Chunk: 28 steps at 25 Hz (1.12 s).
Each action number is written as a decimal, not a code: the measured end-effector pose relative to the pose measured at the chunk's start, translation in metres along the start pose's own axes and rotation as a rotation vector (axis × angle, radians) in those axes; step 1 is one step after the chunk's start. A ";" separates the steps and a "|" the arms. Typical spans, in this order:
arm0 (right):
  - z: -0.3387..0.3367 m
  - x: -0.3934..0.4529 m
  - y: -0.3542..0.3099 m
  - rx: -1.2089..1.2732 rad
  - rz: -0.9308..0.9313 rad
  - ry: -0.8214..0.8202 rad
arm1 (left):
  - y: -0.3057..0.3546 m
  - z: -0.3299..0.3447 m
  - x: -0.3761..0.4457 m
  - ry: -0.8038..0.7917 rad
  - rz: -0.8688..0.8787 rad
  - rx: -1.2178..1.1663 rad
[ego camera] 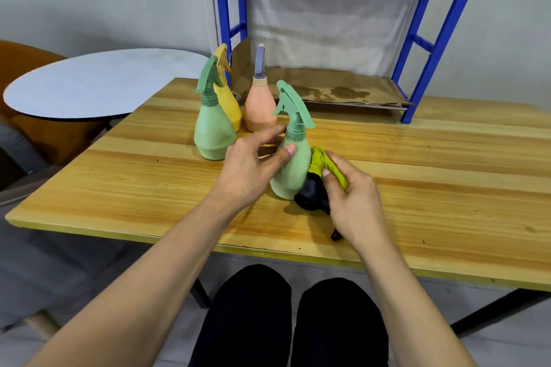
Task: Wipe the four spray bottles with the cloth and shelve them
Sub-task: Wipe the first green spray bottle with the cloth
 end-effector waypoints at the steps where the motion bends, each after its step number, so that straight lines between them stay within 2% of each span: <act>1: -0.003 0.005 -0.008 0.015 -0.010 0.008 | 0.000 0.001 -0.001 -0.008 -0.002 -0.001; 5: 0.000 0.015 -0.041 0.128 -0.115 0.033 | 0.004 0.002 -0.002 -0.004 0.040 0.012; 11: -0.006 -0.014 -0.001 -0.022 0.023 0.083 | 0.000 0.004 -0.002 -0.002 -0.009 0.033; 17: -0.005 0.008 -0.038 0.075 -0.096 0.126 | 0.001 0.007 -0.001 0.020 0.056 0.073; 21: -0.004 -0.018 -0.012 -0.069 -0.062 0.124 | -0.008 0.009 -0.002 0.018 -0.003 0.085; 25: -0.011 -0.022 0.001 -0.226 -0.019 0.085 | 0.000 0.012 -0.020 0.194 0.030 0.134; 28: -0.026 -0.013 -0.004 -0.145 0.005 0.180 | 0.009 0.012 -0.023 0.305 0.035 0.127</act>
Point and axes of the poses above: each hand's wrist, its own x-axis towards the middle knuckle, its own z-axis out of the palm, y = z × x, the point moved 10 cm from there along x, towards the middle knuckle, and after that the axes turned 1 degree about -z, right-handed, at the moved point
